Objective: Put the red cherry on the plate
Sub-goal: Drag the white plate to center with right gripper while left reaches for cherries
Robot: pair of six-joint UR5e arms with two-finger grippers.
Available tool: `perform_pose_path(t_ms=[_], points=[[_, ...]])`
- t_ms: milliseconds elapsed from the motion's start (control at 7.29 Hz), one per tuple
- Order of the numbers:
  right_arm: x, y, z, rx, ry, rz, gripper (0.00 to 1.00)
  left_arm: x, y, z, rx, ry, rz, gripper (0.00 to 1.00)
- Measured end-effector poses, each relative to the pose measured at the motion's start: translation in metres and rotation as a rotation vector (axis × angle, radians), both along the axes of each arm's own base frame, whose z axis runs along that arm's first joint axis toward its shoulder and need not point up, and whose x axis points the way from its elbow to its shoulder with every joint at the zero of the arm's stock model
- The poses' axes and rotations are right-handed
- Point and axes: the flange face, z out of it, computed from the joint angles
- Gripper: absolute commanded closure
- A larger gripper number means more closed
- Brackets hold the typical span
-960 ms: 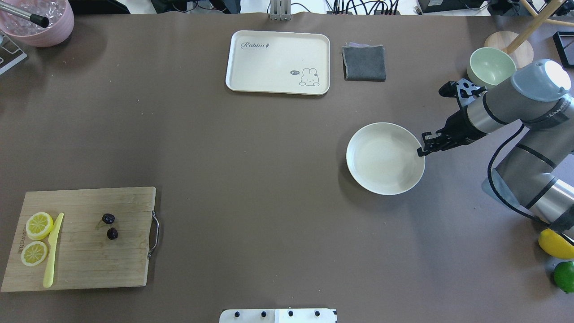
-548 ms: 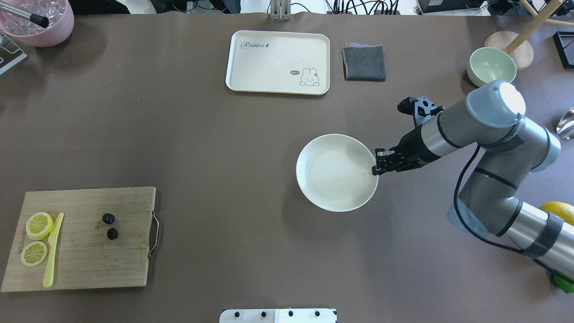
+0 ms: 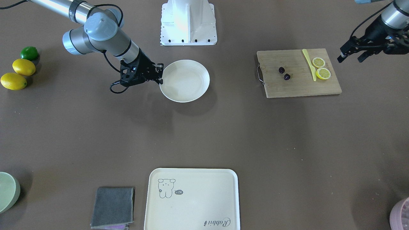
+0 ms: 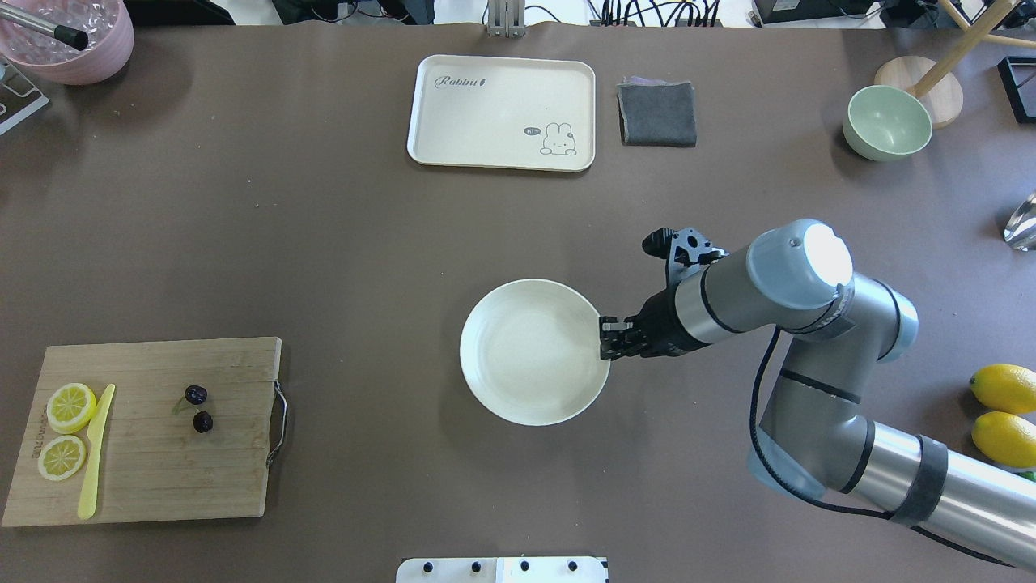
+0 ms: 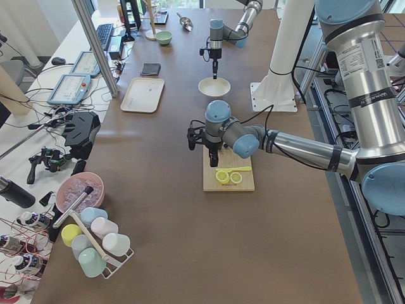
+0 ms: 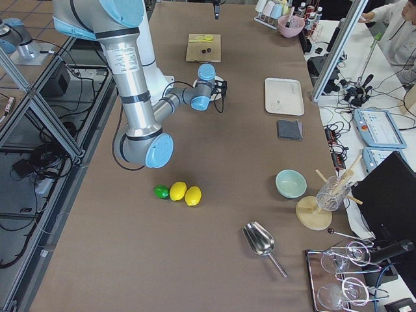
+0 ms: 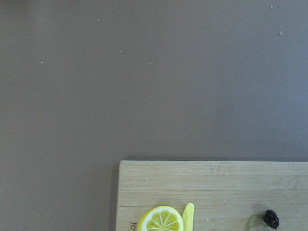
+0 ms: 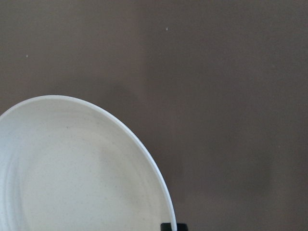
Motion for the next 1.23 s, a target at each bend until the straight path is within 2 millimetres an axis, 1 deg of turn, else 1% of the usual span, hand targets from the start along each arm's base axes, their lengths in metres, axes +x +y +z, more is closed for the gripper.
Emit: perform_pose_path(t_ms=[137,274,411,685,823,960,1097,1234], points=[[-0.006,0.005,0.000,0.003,0.005,0.004,1.00,0.037,0.011,-0.011,-0.018,0.018,0.012,0.03],[-0.009,0.008,0.001,0.005,0.009,0.004,1.00,0.068,0.020,-0.018,-0.008,0.016,0.035,0.03],[-0.014,0.013,0.002,0.007,0.014,0.005,1.00,0.088,0.024,-0.022,0.002,0.009,0.041,0.03],[-0.027,0.024,-0.001,0.020,0.019,0.009,1.00,0.107,0.019,-0.024,0.009,0.008,0.039,0.08],[-0.031,0.026,-0.003,0.022,0.018,0.008,0.83,0.118,0.012,-0.023,0.008,0.009,0.038,0.10],[-0.033,0.028,-0.003,0.023,0.019,0.006,0.33,0.127,0.009,-0.021,0.007,0.006,0.043,0.11],[-0.034,0.028,-0.002,0.022,0.020,0.005,0.00,0.136,0.009,-0.018,0.010,-0.001,0.050,0.12],[-0.033,0.027,-0.002,0.023,0.021,0.010,0.00,0.143,0.010,-0.016,0.018,-0.008,0.054,0.15]])
